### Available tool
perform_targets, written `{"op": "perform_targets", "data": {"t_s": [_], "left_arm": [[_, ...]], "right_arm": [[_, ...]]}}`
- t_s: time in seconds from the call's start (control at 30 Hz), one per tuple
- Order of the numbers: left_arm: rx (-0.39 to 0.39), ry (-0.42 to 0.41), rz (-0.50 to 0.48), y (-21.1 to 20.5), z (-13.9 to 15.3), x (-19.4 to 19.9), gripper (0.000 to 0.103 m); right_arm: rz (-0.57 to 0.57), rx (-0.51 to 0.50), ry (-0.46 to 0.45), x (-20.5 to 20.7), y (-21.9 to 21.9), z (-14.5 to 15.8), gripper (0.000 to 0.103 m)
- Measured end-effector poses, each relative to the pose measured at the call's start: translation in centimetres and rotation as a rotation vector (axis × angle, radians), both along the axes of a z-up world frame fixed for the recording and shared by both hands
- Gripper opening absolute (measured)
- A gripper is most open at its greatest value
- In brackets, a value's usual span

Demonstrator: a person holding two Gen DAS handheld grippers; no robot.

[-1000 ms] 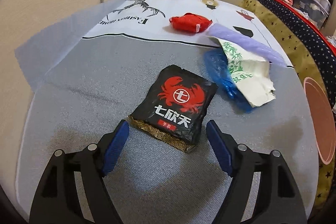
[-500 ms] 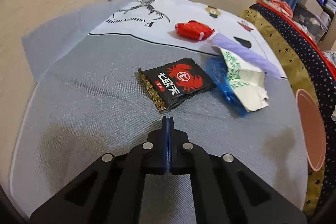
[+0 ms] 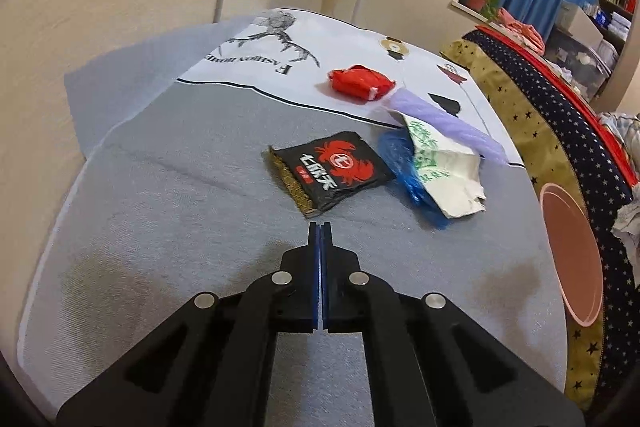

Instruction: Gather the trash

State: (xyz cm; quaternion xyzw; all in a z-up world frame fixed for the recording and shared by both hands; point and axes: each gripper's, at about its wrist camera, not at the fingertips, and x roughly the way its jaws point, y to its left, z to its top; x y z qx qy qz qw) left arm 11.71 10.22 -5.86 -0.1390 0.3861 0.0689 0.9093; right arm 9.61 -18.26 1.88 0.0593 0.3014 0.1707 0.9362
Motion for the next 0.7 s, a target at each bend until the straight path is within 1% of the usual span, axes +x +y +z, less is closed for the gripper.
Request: {"op": "perform_targets", "data": {"t_s": [0.07,0.13,0.17,0.2,0.23,0.27,0.33,0.4,0.5,0.6,0.7], "left_arm": [[-0.002,-0.004,0.025,0.4,-0.2,0.0,0.001],[-0.007,-0.011,0.045,1.0,-0.3,0.0,0.006],[-0.007,-0.012,0.055,1.2,-0.4,0.1,0.017],[-0.005,-0.012,0.073,1.6,-0.5,0.2,0.025],[-0.006,-0.013,0.087,1.9,-0.5,0.2,0.04],[-0.009,-0.014,0.107,2.3,-0.6,0.3,0.045],[-0.03,-0.012,0.131,2.9,-0.8,0.6,0.046],[-0.054,-0.015,0.129,2.9,-0.9,1.3,0.05],[-0.046,-0.021,0.103,2.0,-0.8,2.4,0.056],[-0.055,-0.015,0.099,1.6,-1.0,3.7,0.057],[-0.072,0.009,0.132,1.9,-1.6,5.0,0.058]], "right_arm": [[-0.001,0.012,-0.001,0.2,0.0,0.0,0.007],[0.0,0.022,0.002,0.5,0.1,-0.2,0.007],[0.002,0.025,0.005,0.6,0.1,-0.3,0.007],[0.004,0.027,0.009,0.7,0.2,-0.5,0.007],[0.007,0.026,0.012,0.9,0.3,-0.7,0.007],[0.01,0.024,0.016,1.0,0.5,-0.9,0.007],[0.011,0.026,0.022,1.3,0.5,-1.1,0.007],[0.006,0.033,0.03,1.6,0.4,-1.3,0.007],[0.001,0.039,0.031,1.7,0.3,-1.3,0.007],[-0.002,0.039,0.032,1.8,0.2,-1.3,0.007],[-0.003,0.035,0.035,1.8,0.2,-1.5,0.007]]}}
